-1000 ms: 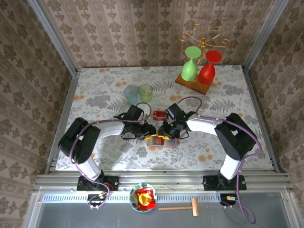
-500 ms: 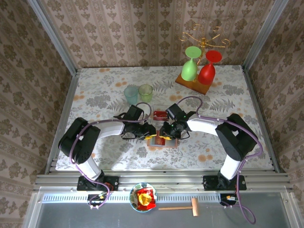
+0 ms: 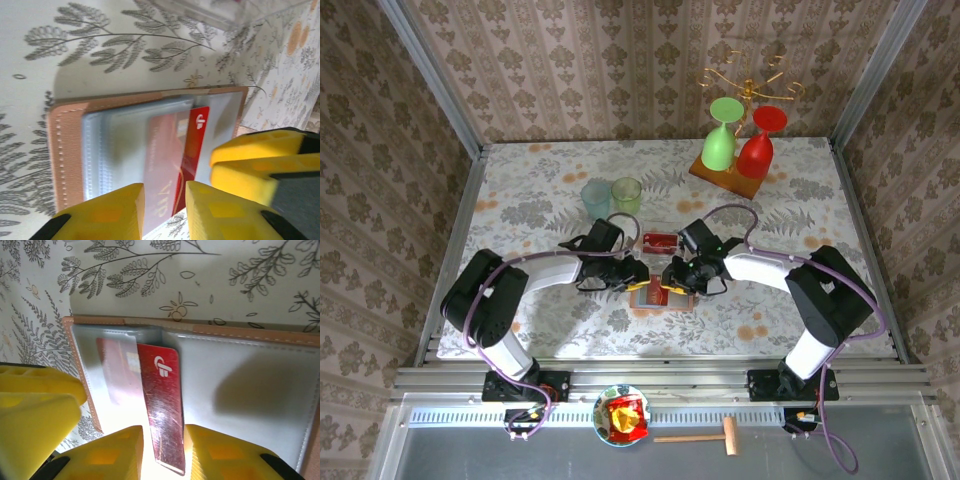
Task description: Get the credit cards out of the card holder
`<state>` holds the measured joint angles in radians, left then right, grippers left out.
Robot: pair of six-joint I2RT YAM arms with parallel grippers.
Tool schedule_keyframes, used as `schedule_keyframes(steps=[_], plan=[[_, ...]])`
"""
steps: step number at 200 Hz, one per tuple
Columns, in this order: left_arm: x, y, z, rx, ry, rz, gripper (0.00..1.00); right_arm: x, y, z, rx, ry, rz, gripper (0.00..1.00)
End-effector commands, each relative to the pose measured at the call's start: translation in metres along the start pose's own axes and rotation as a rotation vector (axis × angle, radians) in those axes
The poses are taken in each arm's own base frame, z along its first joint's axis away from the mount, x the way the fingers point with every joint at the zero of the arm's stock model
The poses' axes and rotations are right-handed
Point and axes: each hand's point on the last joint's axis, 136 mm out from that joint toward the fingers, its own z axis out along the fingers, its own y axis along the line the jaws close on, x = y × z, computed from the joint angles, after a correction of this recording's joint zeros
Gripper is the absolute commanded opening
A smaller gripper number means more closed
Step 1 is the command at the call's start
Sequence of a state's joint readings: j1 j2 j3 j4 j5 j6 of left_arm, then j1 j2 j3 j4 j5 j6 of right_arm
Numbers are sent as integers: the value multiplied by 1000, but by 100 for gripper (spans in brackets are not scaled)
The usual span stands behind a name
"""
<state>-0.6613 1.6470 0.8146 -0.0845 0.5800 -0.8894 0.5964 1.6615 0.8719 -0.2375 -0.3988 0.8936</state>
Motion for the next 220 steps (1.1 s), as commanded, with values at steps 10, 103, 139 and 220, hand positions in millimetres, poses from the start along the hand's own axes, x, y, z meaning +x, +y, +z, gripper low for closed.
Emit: schedule_keyframes(steps=[10,103,139,220], plan=[[1,-19,-2,35,15,32,22,2,-2,0,-43,7,33,28],[12,5,11,-16,52,-11,7,7,-12,13,-47,41,65,27],[14,15,11,-62,58,-17,4,8,-14,18,-49,50,71,26],[17,27,8,-143,73,-2,0,6,-8,10,-68,29,67,24]])
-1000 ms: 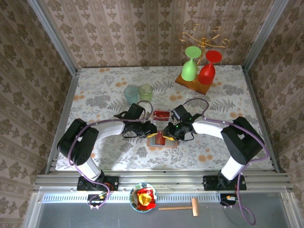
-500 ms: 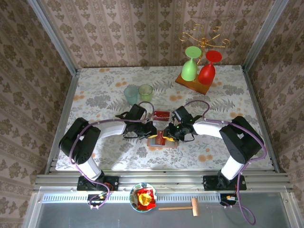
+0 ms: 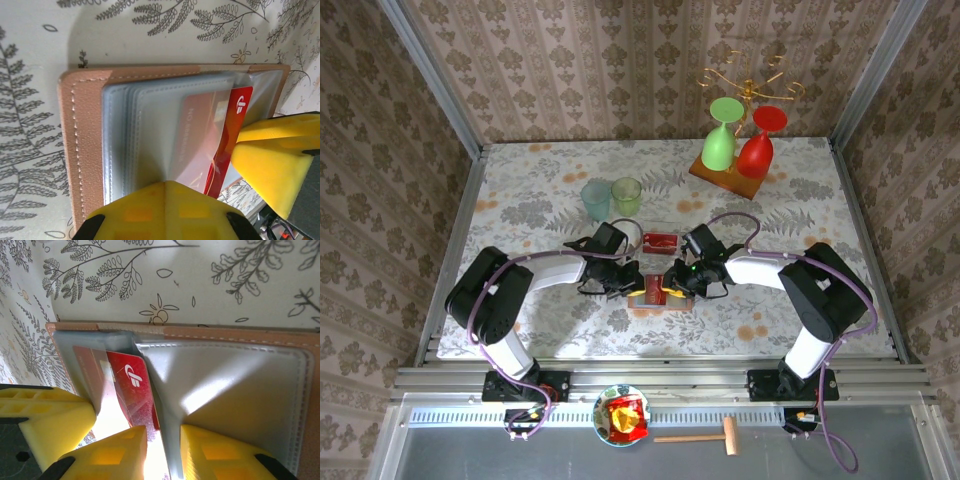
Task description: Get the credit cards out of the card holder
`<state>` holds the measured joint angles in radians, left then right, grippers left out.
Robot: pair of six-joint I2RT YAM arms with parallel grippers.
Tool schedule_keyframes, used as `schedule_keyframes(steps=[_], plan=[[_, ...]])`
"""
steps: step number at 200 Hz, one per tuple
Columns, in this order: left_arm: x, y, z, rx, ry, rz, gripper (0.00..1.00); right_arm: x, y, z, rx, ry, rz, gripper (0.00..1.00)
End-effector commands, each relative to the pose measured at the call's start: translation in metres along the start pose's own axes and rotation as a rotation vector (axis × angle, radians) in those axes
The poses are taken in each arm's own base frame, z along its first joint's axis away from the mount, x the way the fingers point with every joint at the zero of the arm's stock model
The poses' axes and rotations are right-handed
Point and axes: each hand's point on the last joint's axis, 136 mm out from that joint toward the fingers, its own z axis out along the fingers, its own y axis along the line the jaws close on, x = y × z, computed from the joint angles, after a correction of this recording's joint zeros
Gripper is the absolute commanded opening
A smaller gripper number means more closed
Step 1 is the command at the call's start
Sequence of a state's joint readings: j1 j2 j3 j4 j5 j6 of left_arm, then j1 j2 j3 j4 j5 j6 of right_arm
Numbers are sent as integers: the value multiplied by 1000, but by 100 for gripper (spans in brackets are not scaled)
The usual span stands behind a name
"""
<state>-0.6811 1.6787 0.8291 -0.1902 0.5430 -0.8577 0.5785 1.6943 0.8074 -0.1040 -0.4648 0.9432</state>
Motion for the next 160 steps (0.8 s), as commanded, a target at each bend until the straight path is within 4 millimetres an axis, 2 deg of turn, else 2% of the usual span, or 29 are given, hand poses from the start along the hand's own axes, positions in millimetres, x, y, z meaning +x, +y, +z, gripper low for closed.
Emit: schedule_keyframes(steps=[1,97,160], plan=[[2,5,1,-42,15,17,0,4,-3,-3,-2,6,18,24],[3,10,5,-48,29,11,0,2,5,2,-38,23,17,14],[2,10,4,-43,26,13,0,2,2,8,-37,37,23,18]])
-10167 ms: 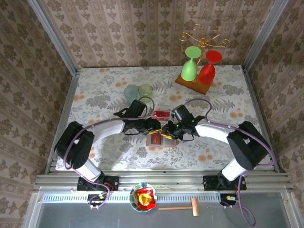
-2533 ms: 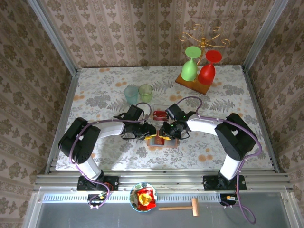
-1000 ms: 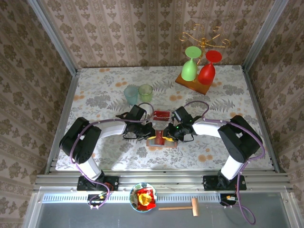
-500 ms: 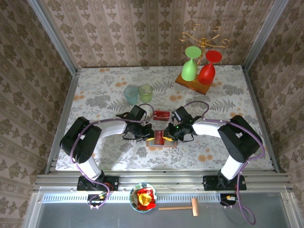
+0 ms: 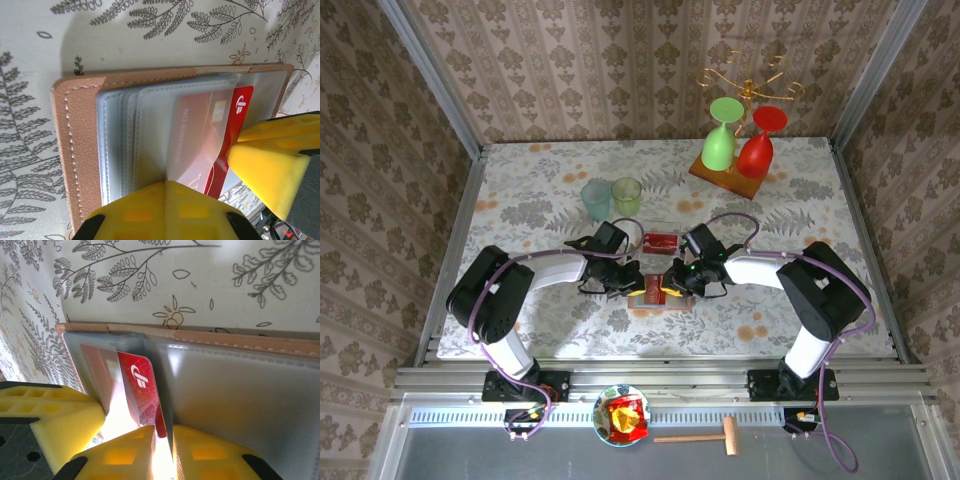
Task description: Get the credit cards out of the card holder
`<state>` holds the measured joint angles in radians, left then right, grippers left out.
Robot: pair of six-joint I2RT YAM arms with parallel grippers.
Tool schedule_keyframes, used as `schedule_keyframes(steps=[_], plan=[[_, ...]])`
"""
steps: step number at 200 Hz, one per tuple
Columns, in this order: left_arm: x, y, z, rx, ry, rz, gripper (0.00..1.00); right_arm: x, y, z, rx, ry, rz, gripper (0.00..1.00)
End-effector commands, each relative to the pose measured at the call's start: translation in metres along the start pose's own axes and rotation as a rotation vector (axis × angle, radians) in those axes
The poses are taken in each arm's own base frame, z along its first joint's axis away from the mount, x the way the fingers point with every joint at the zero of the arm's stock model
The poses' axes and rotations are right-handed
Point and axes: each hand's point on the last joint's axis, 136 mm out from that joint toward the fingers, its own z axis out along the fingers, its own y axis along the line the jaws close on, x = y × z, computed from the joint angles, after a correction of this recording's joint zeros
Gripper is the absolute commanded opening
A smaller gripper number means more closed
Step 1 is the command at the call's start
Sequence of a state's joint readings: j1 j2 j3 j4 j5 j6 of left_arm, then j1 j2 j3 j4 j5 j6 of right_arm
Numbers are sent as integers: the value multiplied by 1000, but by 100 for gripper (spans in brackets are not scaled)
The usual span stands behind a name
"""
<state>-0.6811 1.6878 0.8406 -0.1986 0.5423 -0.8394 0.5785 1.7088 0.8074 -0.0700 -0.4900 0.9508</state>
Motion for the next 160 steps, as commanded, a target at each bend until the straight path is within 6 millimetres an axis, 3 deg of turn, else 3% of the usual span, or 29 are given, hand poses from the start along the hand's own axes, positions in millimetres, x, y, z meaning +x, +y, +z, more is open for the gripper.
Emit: schedule_keyframes(steps=[1,92,160], plan=[[4,10,4,-39,25,-3,0,3,-3,5,-7,27,26,18],[5,18,0,-38,9,-22,0,-1,3,5,-31,17,9,12],[14,34,-13,-44,-27,-62,1,-2,29,15,-55,59,-45,8]])
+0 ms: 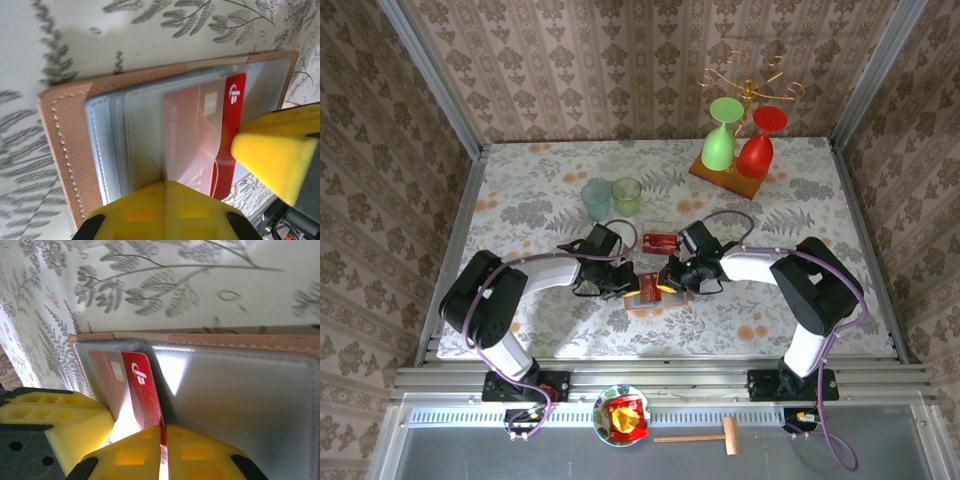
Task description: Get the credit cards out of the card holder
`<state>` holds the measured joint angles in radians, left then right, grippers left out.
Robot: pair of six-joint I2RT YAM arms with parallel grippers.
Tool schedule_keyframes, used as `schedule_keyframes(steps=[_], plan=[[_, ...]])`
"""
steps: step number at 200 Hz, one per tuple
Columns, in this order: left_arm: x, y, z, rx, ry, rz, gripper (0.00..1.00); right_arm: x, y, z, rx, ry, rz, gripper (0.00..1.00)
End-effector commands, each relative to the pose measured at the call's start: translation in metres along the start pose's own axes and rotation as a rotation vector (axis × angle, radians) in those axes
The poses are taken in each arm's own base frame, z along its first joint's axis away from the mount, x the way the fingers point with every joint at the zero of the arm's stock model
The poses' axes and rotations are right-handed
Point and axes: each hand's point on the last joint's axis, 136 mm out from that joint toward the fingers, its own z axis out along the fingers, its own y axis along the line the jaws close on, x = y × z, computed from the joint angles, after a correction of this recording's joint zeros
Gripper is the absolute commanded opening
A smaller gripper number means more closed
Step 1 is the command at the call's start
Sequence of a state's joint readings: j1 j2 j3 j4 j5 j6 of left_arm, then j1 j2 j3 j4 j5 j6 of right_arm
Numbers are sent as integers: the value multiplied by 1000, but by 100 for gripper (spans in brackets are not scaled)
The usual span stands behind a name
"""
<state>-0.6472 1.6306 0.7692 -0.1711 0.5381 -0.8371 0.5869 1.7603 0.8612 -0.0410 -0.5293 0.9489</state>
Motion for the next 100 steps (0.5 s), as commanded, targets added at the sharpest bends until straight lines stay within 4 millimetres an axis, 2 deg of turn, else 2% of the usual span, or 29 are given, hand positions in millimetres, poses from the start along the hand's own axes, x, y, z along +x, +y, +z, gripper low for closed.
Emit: schedule_keyframes(steps=[1,45,100], plan=[[11,21,-4,-51,4,-47,1,4,12,8,-11,39,-21,8],[15,29,-5,-50,2,-60,1,7,13,12,-4,43,-31,5],[9,24,-5,-38,4,-52,2,11,-9,-11,100,-10,-53,3]])
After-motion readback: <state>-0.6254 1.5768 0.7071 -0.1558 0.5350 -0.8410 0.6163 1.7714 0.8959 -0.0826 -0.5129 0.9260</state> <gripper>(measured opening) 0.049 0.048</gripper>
